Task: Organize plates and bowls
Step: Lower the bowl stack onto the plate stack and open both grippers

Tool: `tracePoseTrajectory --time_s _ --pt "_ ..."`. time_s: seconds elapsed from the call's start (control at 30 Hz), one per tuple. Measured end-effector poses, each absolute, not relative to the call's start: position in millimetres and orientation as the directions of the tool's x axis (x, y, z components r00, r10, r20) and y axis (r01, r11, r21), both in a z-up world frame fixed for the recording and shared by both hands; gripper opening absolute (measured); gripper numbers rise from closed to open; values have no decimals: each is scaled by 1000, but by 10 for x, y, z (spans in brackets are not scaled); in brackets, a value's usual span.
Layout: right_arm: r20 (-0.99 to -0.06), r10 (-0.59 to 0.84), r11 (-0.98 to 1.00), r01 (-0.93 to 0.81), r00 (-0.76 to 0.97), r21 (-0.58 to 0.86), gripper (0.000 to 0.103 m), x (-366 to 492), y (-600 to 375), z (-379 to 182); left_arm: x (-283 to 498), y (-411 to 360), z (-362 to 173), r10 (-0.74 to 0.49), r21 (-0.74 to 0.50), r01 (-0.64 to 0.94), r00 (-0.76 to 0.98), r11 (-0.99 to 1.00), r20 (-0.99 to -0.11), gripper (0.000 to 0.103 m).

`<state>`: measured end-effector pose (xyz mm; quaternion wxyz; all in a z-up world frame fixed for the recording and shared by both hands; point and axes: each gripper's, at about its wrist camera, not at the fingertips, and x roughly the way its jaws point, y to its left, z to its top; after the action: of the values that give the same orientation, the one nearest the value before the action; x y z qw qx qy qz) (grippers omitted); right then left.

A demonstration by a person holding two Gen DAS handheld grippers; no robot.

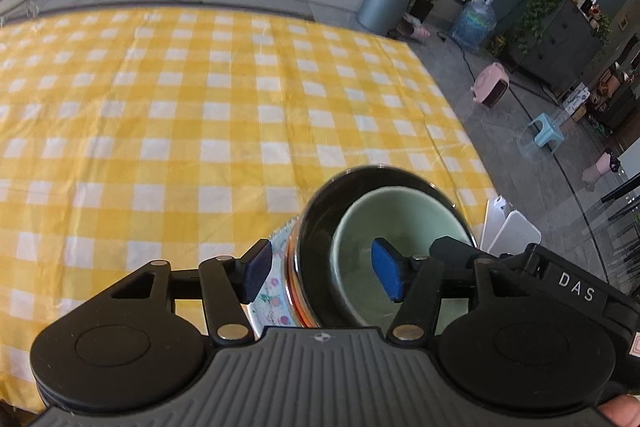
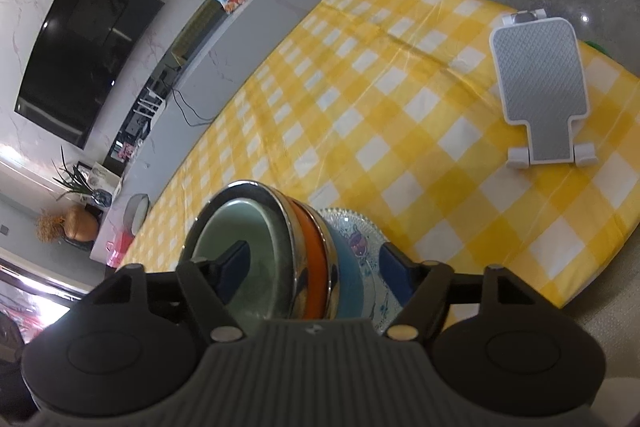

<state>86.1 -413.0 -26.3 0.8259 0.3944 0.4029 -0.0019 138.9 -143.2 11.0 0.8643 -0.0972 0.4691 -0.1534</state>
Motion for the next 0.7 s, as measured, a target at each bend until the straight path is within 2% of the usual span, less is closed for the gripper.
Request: tracePoseTrajectory --time_s 0.23,0.47,0.7 --pt "-667 266 727 310 695 613 77 818 -4094 -87 1159 -1283 393 -316 -257 186 615 948 -722 68" --pt "-659 248 809 223 710 544 80 639 -3919 340 836 -1167 644 -253 -166 192 720 967 -647 68" --pt "-632 152 923 119 760 365 85 207 -3658 735 523 -1165 703 -229 -59 240 786 969 -574 68"
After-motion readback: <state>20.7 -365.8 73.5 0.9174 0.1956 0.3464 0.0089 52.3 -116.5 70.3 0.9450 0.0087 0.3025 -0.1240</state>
